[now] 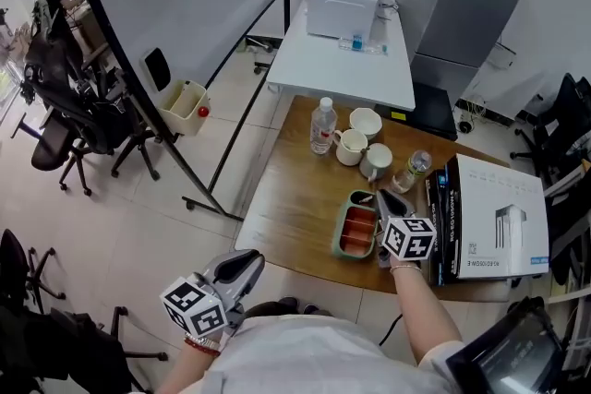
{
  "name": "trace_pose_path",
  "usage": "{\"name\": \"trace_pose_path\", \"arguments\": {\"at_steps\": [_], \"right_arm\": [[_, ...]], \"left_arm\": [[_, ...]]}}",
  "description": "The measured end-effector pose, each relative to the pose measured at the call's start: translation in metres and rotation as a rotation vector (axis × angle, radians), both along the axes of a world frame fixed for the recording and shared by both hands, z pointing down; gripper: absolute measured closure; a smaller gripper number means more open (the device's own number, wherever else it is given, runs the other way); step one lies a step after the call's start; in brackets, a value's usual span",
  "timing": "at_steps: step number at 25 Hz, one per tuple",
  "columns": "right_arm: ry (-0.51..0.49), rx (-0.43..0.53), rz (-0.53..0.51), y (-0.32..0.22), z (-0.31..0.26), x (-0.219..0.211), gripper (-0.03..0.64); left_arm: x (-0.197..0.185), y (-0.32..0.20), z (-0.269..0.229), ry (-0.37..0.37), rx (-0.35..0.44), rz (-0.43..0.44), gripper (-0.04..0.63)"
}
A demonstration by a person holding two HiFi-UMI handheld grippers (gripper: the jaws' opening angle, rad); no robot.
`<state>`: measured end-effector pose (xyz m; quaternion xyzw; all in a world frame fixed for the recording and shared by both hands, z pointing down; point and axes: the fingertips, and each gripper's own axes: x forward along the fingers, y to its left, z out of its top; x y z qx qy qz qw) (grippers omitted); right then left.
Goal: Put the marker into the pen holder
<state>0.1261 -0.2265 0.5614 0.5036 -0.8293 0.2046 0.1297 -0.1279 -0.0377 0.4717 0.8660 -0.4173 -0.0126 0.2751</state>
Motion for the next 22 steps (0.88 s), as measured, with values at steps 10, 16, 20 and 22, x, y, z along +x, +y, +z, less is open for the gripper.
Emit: {"name": "trace_pose_path", "arguments": {"at_steps": [10,16,20,22], "right_arm": [[0.103,-0.04,-0.017,0.006,0.028,0.003,0.514],[0.075,0.009,0.095,0.015,0.01,0.035,0.491],[0.011,0.061,0.162,0.034,-0.022,0.055,0.492],[-0.013,0.097,0.159,0.046,-0.045,0.059,0.495]], "left_arm": [[-0.009,0.001,-0.001,-0.002,0.002,-0.015,0.548],[0.002,-0.004,-0.003,0.002,0.019,0.031,0.547],[0.017,-0.011,-0.005,0.014,0.045,0.089,0.546],[0.027,-0.015,-0.006,0.028,0.054,0.118,0.546]]}}
